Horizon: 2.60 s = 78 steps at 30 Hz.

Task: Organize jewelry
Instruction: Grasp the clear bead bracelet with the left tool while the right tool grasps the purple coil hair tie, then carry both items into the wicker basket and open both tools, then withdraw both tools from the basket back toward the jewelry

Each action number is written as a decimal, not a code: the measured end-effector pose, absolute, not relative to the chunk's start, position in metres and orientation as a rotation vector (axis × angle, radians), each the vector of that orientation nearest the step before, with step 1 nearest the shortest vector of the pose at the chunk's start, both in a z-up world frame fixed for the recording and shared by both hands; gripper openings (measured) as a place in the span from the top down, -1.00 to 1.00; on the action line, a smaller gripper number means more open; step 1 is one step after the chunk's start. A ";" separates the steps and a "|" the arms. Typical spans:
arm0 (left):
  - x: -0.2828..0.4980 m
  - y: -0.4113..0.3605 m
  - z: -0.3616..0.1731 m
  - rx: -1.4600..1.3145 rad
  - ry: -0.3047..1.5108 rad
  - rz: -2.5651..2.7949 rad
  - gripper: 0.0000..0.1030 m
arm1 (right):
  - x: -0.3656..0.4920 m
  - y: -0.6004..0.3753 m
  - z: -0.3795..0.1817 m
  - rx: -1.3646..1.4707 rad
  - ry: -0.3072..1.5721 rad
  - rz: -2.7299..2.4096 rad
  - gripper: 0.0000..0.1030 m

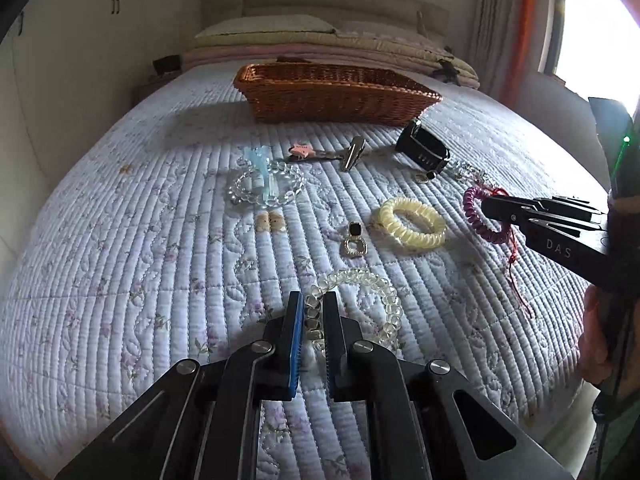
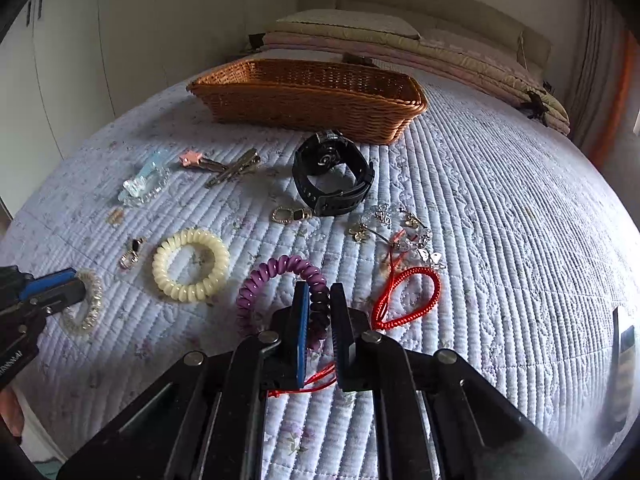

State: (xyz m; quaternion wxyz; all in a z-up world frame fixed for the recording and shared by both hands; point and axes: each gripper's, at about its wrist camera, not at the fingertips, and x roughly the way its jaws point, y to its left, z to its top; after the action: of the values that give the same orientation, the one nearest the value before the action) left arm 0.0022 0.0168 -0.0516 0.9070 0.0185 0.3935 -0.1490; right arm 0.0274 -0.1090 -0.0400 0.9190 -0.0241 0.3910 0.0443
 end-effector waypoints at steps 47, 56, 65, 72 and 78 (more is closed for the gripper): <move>0.329 -0.056 -0.001 0.008 0.855 -0.302 0.15 | 0.314 -0.147 -0.017 0.065 0.890 0.018 0.74; 0.265 -0.037 0.062 -0.017 0.703 -0.349 0.04 | 0.268 -0.152 0.018 0.089 0.828 0.037 0.68; 0.157 0.002 0.106 -0.078 0.544 -0.420 -0.16 | 0.163 -0.141 0.067 0.038 0.655 0.053 0.12; 0.083 0.034 0.135 -0.088 0.434 -0.378 -0.46 | 0.077 -0.130 0.093 0.015 0.492 0.074 -0.32; 0.027 0.067 0.128 -0.137 0.340 -0.315 -0.47 | 0.012 -0.114 0.082 -0.012 0.376 0.047 -0.40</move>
State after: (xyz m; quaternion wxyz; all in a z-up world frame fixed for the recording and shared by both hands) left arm 0.0266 0.0670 0.1283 0.9710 -0.0678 0.1682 -0.1560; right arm 0.0123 -0.1136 0.0818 0.9821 -0.0059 0.1869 0.0234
